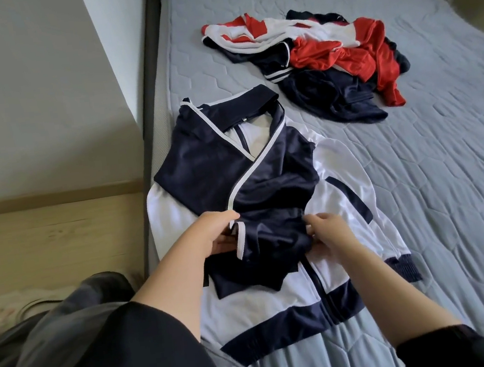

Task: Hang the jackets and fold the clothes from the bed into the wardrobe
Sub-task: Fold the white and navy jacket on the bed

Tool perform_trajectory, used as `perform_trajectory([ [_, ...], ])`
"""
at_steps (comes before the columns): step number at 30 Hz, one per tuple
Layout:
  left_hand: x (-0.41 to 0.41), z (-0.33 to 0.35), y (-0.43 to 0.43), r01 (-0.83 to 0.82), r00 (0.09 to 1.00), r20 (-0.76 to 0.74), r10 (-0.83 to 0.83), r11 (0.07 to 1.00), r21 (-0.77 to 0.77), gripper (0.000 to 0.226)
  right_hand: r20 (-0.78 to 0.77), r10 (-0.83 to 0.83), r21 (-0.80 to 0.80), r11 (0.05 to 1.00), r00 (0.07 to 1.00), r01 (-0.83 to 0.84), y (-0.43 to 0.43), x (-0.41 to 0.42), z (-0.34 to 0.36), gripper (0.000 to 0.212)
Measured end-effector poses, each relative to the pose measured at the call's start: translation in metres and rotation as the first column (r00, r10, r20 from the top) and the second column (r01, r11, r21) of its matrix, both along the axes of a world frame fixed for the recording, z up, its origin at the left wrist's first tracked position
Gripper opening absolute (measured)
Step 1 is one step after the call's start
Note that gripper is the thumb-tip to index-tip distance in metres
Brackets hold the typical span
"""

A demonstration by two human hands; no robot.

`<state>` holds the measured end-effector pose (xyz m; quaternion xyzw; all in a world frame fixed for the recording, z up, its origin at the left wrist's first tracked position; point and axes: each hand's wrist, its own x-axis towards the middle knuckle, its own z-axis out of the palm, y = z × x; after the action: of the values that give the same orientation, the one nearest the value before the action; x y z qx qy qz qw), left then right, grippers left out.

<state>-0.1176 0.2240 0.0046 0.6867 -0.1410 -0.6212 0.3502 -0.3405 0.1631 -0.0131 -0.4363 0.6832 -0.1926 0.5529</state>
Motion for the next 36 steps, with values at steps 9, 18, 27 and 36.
perform_trajectory([
  [9, -0.002, -0.011, -0.035, 0.146, 0.856, 0.515, -0.039, 0.974, -0.170, 0.041, 0.220, -0.249, -0.141, 0.948, 0.943, 0.284, -0.099, 0.007, 0.001, 0.018],
  [18, 0.002, -0.020, -0.079, 0.136, 0.897, 0.442, -0.011, 0.958, -0.252, 0.035, 0.421, -0.236, 0.138, 0.971, 0.876, 0.196, -0.175, 0.028, 0.005, 0.021],
  [27, 0.014, -0.034, -0.120, 0.046, 0.870, 0.479, 0.120, 0.946, -0.322, 0.021, 0.496, -0.385, 0.004, 0.897, 0.778, 0.441, -0.242, 0.024, 0.013, 0.016],
  [36, 0.018, -0.043, -0.134, 0.167, 0.850, 0.527, 0.013, 0.941, -0.293, 0.015, -0.394, -0.416, -0.698, 0.716, 0.820, 0.028, -0.248, 0.019, -0.004, 0.024],
])
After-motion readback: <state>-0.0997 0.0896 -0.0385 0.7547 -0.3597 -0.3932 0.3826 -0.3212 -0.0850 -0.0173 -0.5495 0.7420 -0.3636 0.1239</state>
